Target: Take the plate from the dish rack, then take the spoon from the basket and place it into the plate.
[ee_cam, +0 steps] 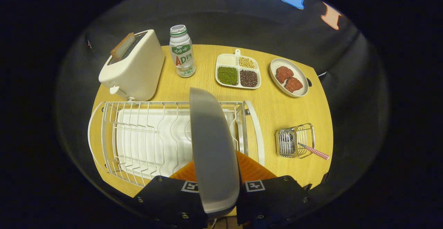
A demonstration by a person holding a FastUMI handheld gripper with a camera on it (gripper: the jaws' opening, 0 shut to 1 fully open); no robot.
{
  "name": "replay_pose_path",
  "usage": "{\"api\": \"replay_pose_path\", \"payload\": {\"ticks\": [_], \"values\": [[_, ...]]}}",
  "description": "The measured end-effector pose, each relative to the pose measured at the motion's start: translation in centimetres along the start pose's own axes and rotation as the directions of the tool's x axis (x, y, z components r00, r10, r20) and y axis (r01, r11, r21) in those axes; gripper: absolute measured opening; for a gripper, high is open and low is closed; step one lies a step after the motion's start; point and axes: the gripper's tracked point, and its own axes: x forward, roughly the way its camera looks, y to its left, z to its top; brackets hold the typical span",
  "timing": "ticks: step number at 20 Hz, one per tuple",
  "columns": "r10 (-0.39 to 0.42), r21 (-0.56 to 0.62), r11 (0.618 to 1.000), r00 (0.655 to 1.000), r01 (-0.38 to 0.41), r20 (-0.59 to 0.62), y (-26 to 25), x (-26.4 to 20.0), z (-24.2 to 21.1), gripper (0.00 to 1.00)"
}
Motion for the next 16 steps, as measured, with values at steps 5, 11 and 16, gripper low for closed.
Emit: {"api": "replay_pose_path", "payload": {"ticks": [5,11,16], "values": [[0.022,0.005,1.0,0.998,-0.022,0.064,-1.8,-2.5,1.3,0.31],[0.098,0.016,0.995,0.987,-0.101,0.124,-5.4,-7.4,0.3,0.31],[0.126,0.006,0.992,0.978,-0.129,0.168,-10.4,-11.0,-1.8,0.31]]}}
